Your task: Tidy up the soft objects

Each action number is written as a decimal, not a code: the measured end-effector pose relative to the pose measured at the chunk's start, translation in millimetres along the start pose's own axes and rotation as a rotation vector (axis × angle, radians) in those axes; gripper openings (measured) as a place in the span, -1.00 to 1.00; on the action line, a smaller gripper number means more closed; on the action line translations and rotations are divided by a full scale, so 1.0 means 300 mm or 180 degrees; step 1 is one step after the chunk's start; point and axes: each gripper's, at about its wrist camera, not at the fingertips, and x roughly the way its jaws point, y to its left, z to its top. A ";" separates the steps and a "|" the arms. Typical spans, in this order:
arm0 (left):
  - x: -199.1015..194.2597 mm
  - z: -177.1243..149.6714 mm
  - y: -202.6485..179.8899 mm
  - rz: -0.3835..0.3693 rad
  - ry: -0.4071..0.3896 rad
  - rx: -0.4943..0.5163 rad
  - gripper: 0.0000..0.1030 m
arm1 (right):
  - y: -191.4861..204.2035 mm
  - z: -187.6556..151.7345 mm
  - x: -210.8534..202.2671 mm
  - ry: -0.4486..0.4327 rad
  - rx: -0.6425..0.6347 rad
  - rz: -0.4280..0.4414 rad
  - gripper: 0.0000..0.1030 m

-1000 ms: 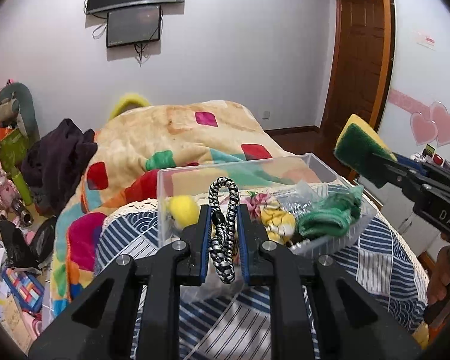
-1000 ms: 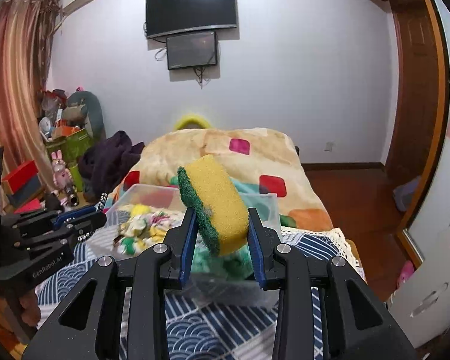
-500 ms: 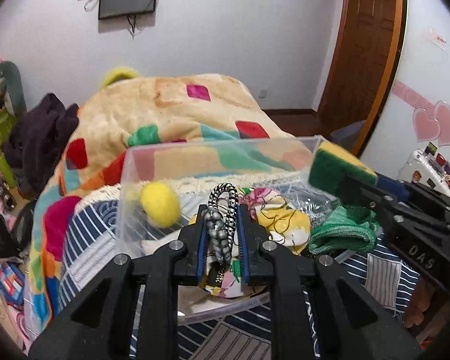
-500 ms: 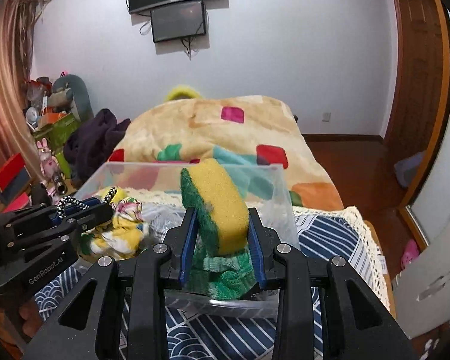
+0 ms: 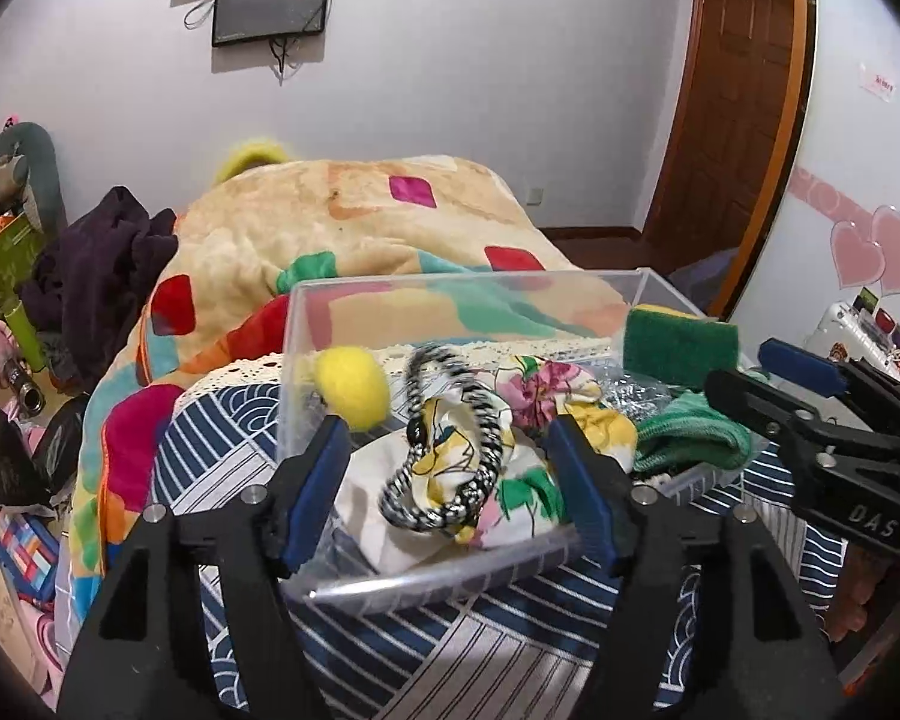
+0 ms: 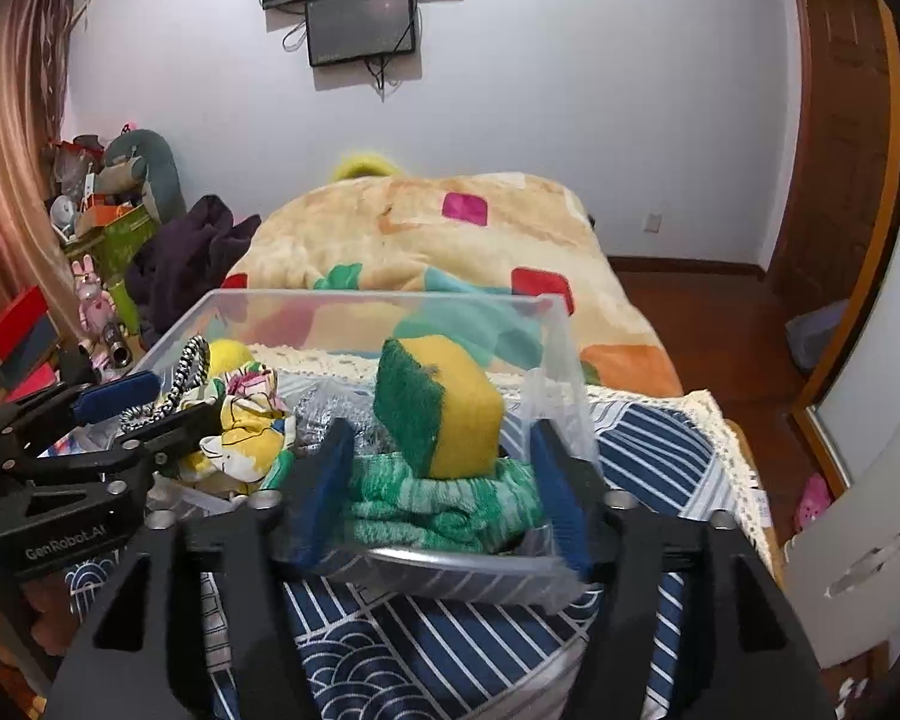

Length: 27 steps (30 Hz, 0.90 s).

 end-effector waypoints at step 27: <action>-0.564 -0.043 -0.107 -0.0134 -0.1152 0.0179 0.56 | 0.052 0.008 -0.416 -0.1140 -0.0090 0.0166 0.60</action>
